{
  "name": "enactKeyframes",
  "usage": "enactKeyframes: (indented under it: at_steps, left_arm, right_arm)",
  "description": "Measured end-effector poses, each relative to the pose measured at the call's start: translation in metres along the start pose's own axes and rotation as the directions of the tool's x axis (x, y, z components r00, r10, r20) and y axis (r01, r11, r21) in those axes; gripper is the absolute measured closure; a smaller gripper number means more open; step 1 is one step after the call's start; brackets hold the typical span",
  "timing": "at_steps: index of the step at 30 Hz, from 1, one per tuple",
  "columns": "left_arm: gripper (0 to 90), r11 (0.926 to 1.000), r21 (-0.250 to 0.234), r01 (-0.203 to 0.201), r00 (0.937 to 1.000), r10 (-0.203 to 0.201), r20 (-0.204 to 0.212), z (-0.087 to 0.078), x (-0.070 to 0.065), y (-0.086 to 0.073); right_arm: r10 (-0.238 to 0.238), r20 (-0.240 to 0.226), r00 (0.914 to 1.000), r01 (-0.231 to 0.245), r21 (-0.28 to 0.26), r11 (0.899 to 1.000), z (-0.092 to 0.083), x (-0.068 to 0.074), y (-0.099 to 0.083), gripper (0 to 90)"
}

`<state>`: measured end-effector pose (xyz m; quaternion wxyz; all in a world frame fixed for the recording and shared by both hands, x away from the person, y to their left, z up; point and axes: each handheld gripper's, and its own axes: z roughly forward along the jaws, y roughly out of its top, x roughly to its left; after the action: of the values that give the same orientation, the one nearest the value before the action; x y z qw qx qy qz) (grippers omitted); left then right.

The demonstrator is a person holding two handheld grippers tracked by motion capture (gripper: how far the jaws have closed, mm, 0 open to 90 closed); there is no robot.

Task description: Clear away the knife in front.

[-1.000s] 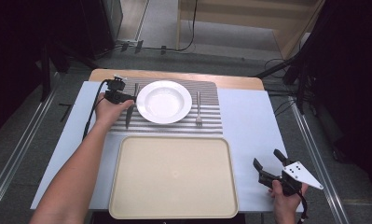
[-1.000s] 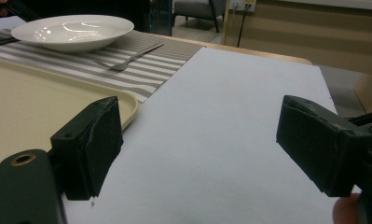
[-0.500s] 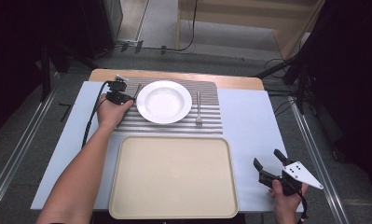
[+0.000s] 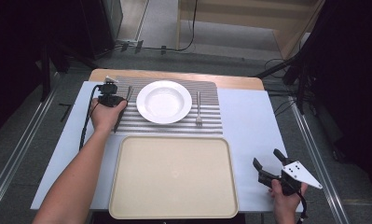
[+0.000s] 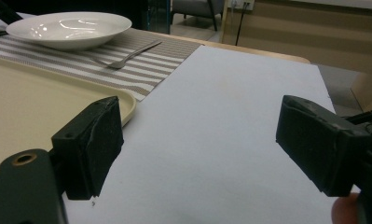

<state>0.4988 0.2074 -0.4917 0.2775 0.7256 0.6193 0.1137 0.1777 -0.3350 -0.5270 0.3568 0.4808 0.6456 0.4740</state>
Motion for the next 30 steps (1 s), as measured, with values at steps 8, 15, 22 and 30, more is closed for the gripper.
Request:
enactKeyframes:
  at_steps: [8,15,22,30]
  left_arm:
    - [68.7,0.9905,0.031,-0.134,0.9895,0.136,-0.049,0.006,-0.01,0.009]
    - [72.9,0.9805,0.033,-0.193,0.9772,0.196,-0.082,0.008,-0.012,0.008]
    - [72.4,0.9704,0.092,-0.223,0.9656,0.233,-0.115,0.01,-0.019,0.014]
    - [78.4,0.9748,0.101,-0.199,0.9704,0.21,-0.118,0.01,-0.021,0.014]
  right_arm:
    - [0.003,0.003,1.0,-0.003,0.003,1.0,0.001,0.0,0.0,15.5]
    - [0.004,0.003,1.0,-0.004,0.007,1.0,0.001,0.0,-0.001,15.4]
    - [0.008,0.01,0.9999,-0.008,0.013,1.0,0.002,0.0,0.0,13.8]
    - [0.019,-0.019,0.9996,-0.018,0.031,0.999,0.002,-0.002,0.0,13.2]
